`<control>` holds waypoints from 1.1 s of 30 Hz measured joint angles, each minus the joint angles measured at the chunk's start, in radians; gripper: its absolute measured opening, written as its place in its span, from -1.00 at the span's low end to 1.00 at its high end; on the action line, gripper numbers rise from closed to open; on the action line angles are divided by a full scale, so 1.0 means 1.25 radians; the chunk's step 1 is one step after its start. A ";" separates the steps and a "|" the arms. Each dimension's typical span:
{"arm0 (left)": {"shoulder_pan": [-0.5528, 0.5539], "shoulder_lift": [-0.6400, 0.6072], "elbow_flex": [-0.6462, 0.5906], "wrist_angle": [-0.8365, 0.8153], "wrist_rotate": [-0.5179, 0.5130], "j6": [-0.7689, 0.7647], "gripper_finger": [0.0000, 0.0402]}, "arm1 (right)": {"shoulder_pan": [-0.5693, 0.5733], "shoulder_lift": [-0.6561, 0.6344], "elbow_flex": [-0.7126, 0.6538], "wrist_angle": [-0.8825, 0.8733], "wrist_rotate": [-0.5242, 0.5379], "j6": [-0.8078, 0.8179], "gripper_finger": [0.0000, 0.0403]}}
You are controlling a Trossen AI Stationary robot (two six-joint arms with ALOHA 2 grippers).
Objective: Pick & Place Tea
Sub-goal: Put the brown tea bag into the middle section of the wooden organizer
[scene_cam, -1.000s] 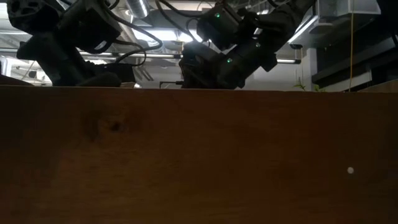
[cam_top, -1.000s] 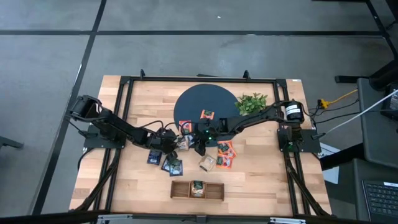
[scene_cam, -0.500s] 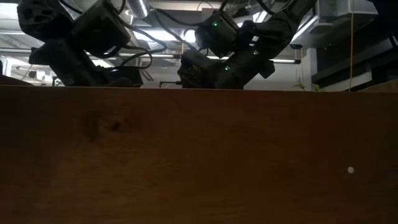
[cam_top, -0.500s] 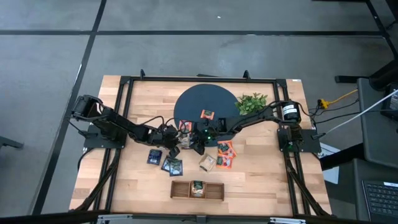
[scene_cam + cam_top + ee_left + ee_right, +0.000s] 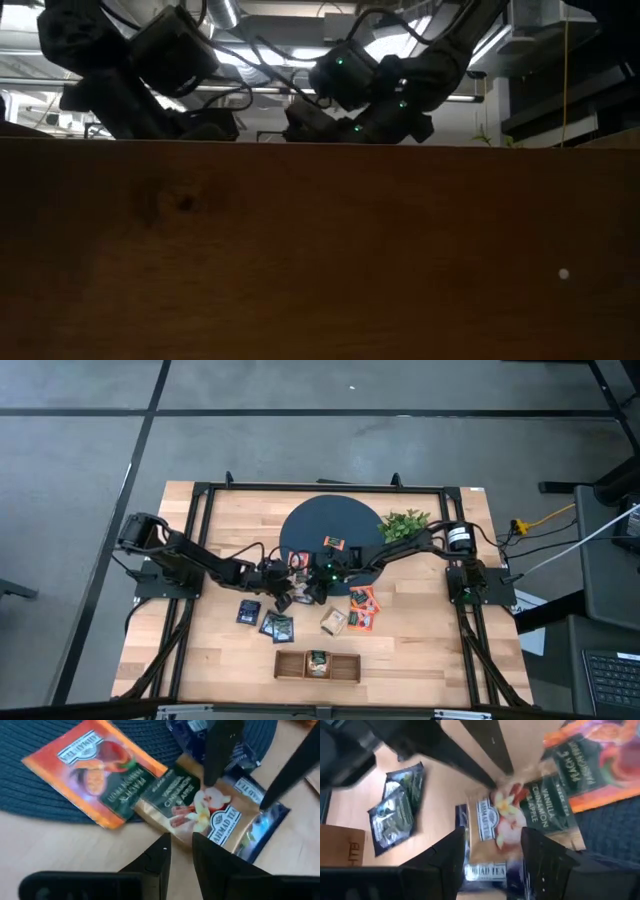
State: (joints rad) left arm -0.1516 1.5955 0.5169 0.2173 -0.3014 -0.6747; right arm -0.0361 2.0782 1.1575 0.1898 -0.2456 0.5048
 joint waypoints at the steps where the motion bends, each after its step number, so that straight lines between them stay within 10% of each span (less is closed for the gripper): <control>1: 0.000 0.009 0.000 0.006 0.006 -0.001 -0.63 | -0.003 0.001 -0.001 -0.009 -0.009 0.006 -0.04; 33: -0.012 0.067 0.004 0.044 0.018 -0.076 -0.63 | -0.017 -0.029 0.097 -0.318 0.059 -0.122 -0.04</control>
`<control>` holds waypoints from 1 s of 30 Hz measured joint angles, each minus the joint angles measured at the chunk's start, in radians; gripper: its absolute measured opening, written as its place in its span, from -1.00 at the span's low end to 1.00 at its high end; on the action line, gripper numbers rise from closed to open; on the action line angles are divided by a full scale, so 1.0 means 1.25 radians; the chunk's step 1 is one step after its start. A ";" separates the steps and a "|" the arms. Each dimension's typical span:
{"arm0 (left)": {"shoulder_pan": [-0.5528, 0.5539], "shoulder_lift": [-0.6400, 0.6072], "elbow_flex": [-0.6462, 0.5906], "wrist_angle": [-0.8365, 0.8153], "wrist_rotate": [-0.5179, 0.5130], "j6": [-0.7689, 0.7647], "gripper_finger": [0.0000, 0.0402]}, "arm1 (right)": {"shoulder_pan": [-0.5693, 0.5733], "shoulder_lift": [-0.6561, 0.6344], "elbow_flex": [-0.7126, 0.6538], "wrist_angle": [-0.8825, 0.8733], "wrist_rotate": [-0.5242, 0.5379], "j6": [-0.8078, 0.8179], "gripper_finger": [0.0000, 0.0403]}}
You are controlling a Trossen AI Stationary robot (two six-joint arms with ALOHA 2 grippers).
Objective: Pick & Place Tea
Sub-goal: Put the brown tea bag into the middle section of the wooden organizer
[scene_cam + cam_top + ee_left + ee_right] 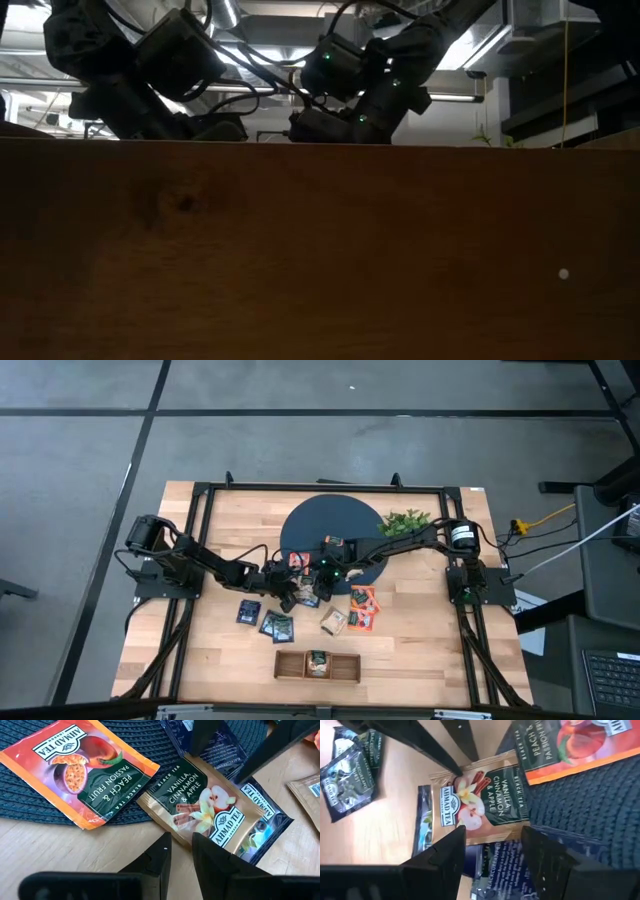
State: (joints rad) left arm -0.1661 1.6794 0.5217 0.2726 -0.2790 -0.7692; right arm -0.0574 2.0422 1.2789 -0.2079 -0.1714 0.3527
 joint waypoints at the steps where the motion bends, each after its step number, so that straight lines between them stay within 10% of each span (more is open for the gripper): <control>1: 0.000 0.000 0.000 0.000 0.000 -0.002 -0.63 | -0.001 0.000 0.000 0.000 0.002 -0.004 -0.04; 30: -0.002 0.002 -0.005 0.050 -0.039 -0.026 -0.63 | -0.022 -0.012 0.000 0.022 -0.053 0.031 -0.04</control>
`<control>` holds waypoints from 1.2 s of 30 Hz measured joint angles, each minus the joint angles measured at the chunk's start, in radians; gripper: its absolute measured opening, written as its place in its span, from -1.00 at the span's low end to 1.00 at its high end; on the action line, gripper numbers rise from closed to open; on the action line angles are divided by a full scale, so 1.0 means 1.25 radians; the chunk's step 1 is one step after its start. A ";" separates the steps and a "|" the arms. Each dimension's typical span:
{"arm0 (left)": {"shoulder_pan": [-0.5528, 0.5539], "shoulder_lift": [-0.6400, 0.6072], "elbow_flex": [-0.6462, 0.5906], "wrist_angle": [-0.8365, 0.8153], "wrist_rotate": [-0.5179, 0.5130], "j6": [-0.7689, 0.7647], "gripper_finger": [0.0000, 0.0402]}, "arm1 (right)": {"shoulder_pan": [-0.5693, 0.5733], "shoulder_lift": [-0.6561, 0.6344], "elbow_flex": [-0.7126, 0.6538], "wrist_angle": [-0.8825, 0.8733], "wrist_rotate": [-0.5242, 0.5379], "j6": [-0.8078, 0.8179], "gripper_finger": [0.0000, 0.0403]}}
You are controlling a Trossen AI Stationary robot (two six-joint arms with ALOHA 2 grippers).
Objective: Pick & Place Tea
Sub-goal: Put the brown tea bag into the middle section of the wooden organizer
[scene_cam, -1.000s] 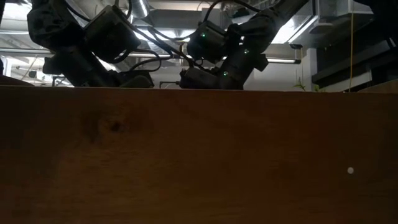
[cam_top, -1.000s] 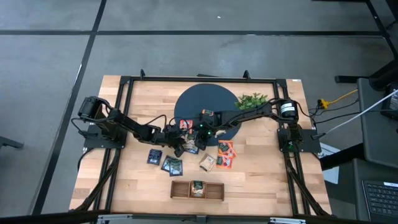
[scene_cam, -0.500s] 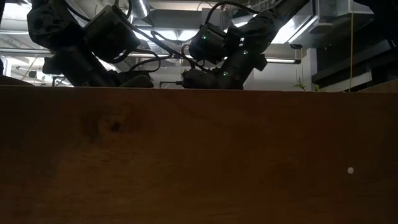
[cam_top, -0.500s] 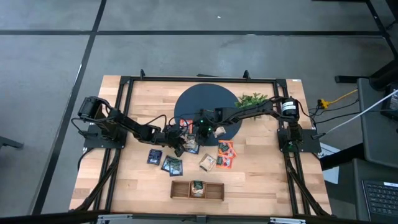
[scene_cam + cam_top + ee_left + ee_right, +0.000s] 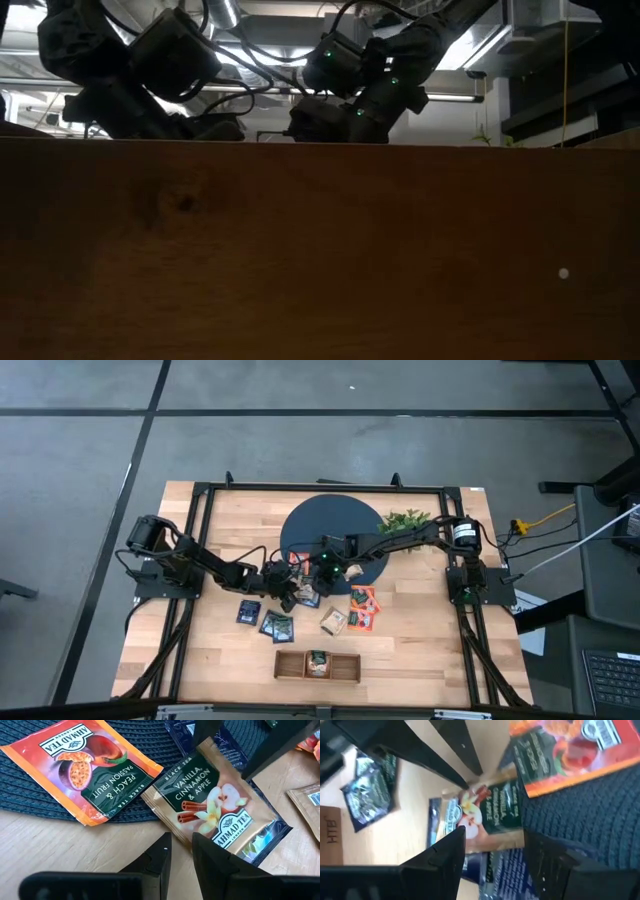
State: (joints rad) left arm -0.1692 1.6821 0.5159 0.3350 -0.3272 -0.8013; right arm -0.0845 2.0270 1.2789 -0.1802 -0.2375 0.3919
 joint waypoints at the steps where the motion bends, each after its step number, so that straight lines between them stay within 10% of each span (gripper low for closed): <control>1: 0.000 0.000 0.000 0.003 -0.003 0.000 -0.63 | 0.000 0.000 0.000 0.005 0.000 0.001 -0.04; 13: 0.001 0.002 0.000 0.039 -0.032 0.015 -0.63 | 0.001 0.000 0.000 0.013 0.000 0.012 -0.09; 25: 0.002 0.002 0.000 0.042 -0.065 0.010 -0.63 | 0.003 0.000 0.000 0.018 0.000 -0.004 -0.75; 36: 0.002 0.001 0.001 0.046 -0.059 0.009 -0.63 | 0.003 0.000 0.000 0.017 0.000 -0.030 -0.97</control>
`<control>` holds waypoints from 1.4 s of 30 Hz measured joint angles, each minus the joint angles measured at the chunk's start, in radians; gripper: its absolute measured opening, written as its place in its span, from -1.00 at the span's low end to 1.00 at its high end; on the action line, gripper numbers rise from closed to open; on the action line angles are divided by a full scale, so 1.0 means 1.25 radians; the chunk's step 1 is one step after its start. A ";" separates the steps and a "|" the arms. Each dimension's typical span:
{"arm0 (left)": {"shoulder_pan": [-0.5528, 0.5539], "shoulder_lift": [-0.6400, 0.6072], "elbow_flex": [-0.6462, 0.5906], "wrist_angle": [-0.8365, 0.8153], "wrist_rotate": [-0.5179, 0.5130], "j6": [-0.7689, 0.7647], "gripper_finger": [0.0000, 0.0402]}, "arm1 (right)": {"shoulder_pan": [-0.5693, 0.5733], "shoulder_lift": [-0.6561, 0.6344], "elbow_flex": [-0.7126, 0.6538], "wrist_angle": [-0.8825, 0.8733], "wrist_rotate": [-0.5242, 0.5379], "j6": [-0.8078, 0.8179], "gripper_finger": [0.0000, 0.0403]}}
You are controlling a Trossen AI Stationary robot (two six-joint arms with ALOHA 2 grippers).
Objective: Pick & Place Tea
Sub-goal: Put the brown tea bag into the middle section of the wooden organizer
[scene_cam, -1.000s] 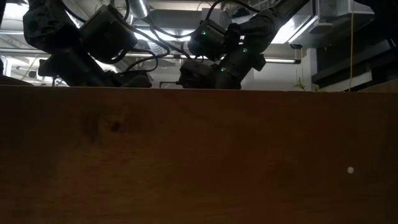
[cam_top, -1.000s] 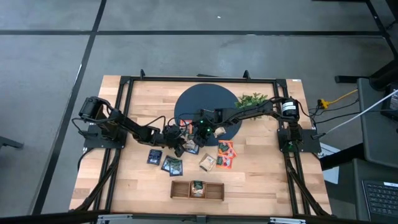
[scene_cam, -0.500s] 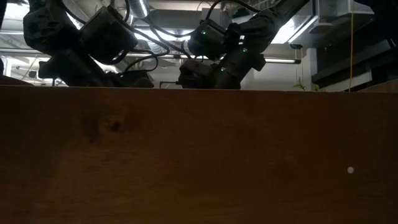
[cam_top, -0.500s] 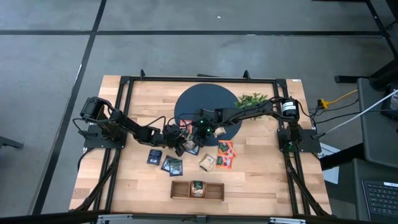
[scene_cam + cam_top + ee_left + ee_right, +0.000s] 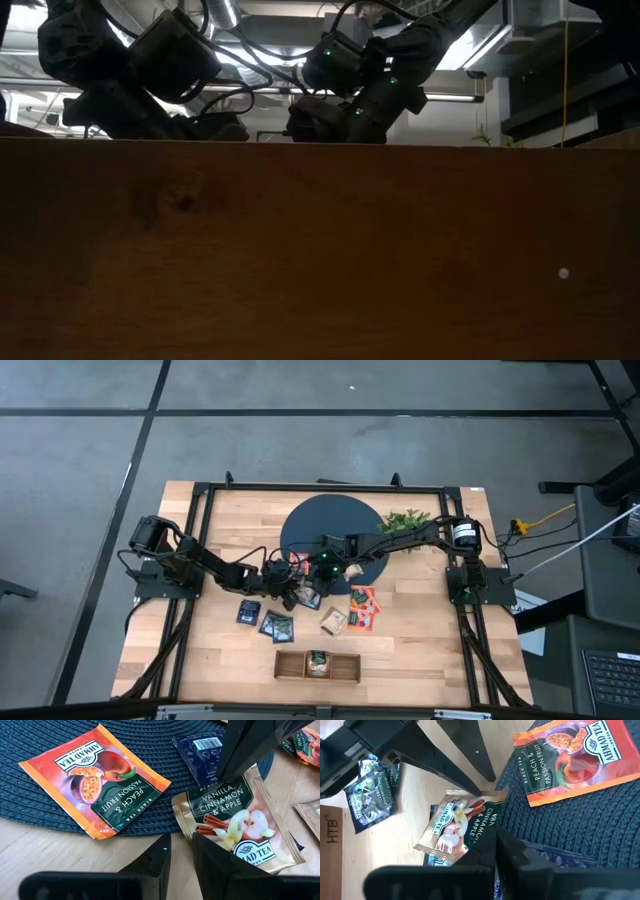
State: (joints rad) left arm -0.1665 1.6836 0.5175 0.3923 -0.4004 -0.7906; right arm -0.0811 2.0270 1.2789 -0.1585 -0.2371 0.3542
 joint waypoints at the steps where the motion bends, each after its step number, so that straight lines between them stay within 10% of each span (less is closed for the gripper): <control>1: 0.000 0.000 0.000 0.000 0.000 0.000 -0.63 | 0.000 0.000 0.000 0.000 0.000 0.000 -0.97; 18: 0.000 -0.002 0.001 0.023 0.029 0.048 -0.60 | 0.000 0.000 0.000 -0.008 0.000 -0.039 -0.97; 42: 0.063 -0.003 0.002 0.051 0.158 0.107 0.07 | 0.000 0.000 0.000 0.008 0.027 -0.060 -0.97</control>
State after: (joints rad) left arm -0.0872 1.6800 0.5201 0.4557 -0.2028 -0.6571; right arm -0.0811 2.0270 1.2789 -0.1488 -0.2031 0.2787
